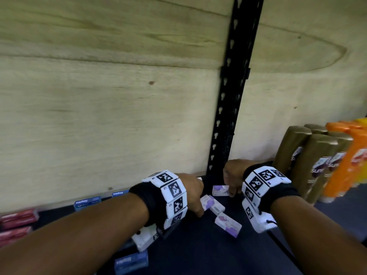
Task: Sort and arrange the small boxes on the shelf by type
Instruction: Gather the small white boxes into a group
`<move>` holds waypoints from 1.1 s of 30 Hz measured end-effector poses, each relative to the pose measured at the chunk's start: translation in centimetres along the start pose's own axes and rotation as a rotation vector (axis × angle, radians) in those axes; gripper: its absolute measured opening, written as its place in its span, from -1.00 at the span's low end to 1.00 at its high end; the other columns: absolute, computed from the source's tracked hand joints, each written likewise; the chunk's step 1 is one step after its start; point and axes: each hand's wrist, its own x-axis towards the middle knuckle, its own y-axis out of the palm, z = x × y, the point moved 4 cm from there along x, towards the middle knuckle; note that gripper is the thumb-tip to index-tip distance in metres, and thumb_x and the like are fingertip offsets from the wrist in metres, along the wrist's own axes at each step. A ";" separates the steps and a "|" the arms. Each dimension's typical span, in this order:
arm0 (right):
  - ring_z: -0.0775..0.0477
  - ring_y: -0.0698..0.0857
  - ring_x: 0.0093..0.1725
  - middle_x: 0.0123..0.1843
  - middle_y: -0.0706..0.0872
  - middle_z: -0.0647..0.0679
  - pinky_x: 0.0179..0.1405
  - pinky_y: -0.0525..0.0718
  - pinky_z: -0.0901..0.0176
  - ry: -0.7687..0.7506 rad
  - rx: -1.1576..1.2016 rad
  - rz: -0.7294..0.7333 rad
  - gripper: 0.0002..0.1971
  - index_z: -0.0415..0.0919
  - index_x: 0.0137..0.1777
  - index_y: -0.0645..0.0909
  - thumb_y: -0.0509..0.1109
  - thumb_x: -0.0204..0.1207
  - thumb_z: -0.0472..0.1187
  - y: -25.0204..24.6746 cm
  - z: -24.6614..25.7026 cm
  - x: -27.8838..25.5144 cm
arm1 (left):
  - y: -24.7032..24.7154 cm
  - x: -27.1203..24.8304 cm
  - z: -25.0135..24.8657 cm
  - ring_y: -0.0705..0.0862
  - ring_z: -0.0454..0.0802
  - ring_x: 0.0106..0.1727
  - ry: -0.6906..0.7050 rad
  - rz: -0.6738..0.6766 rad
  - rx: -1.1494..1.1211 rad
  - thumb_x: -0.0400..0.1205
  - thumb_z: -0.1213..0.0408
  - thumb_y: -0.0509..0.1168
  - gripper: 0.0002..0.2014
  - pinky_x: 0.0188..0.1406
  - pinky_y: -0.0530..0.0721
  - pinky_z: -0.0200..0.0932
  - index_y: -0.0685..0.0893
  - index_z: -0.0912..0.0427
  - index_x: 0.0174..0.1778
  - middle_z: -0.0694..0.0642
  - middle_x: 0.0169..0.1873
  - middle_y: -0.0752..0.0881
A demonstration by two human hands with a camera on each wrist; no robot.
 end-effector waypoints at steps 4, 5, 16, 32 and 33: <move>0.28 0.55 -0.56 -0.31 0.59 0.10 -0.60 0.50 0.51 -0.037 0.025 -0.020 -0.70 -0.24 0.14 0.71 0.61 0.43 -0.26 -0.1 0.8 -0.7 | 0.8 -0.8 1.9 0.57 -0.05 -0.21 0.041 -0.019 -0.049 0.61 0.03 0.37 -0.71 -0.16 0.56 -0.19 0.72 0.21 -0.01 -0.03 -0.32 0.61; 0.24 0.55 -0.48 -0.31 0.60 0.11 -0.52 0.53 0.46 -0.036 0.029 -0.031 -0.68 -0.25 0.19 0.72 0.61 0.44 -0.26 -0.1 0.9 -0.9 | 1.0 -1.1 2.4 0.57 -0.07 -0.18 0.057 -0.047 -0.060 0.61 0.07 0.37 -0.72 -0.13 0.56 -0.20 0.74 0.18 0.10 -0.03 -0.24 0.63; 0.22 0.55 -0.48 -0.44 0.60 0.13 -0.60 0.50 0.48 -0.078 0.139 -0.082 -0.73 -0.18 0.20 0.71 0.56 0.51 -0.23 -0.3 3.3 -1.5 | 1.5 -2.9 4.9 0.64 -0.10 -0.05 0.117 0.109 -0.076 0.76 0.10 0.13 -0.68 -0.09 0.49 -0.26 0.74 0.12 0.20 0.04 0.09 0.77; -0.10 0.81 -0.12 -0.27 0.74 0.06 -0.18 0.77 0.18 -0.092 0.250 0.034 -0.85 -0.01 -0.05 0.59 0.53 0.56 -0.20 0.2 3.3 -0.6 | 0.3 -3.8 5.4 0.64 0.06 0.03 0.222 -0.088 0.010 0.68 0.31 0.12 -0.53 0.07 0.66 0.03 0.40 -0.35 0.39 -0.01 0.12 0.66; -0.12 0.82 -0.08 -0.26 0.75 0.05 -0.16 0.77 0.16 -0.090 0.254 0.036 -0.85 -0.01 -0.07 0.59 0.51 0.57 -0.22 0.2 3.3 -0.6 | 0.3 -3.7 5.2 0.64 0.05 0.05 0.268 -0.089 0.038 0.67 0.35 0.12 -0.47 0.05 0.68 0.03 0.39 -0.39 0.41 -0.01 0.15 0.66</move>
